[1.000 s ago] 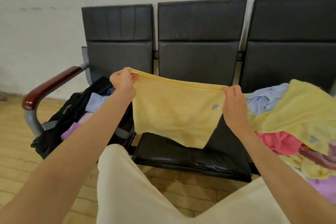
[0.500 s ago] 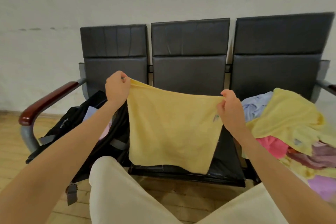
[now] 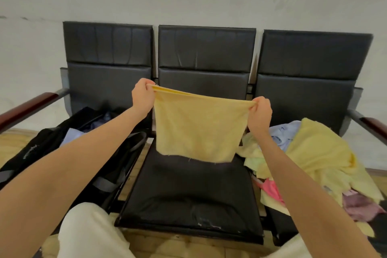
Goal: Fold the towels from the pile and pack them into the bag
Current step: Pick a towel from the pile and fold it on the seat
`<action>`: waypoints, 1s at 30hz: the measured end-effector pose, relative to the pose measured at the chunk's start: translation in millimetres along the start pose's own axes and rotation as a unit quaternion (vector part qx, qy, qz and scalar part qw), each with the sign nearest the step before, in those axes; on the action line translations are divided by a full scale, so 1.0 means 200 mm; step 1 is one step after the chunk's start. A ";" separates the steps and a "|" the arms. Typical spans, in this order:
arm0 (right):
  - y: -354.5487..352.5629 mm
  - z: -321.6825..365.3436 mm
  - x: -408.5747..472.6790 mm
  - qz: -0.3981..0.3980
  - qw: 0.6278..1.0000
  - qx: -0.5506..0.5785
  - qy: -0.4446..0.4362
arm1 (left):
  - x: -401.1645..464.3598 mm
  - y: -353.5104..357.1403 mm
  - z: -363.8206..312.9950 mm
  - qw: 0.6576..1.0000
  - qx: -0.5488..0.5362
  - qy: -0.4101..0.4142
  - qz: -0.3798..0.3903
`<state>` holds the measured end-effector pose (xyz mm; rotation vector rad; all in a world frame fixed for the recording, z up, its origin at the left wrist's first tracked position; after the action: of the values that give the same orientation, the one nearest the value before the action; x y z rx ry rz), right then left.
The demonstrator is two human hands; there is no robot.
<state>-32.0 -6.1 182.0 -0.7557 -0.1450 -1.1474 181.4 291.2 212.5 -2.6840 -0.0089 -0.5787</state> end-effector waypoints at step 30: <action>0.29 -0.80 -1.19 0.361 0.923 -0.021 0.131 | -1.04 0.02 1.14 0.708 0.552 0.016 0.439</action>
<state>-127.8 90.1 -77.1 -0.6055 0.3648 -0.5315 82.6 388.7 -62.8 -1.2378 0.6696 -0.1602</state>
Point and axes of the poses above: each hand's wrist, its own x-axis towards the middle knuckle, its own y-axis out of the palm, z = x × y, the point moved 6 cm from there along x, towards the middle knuckle
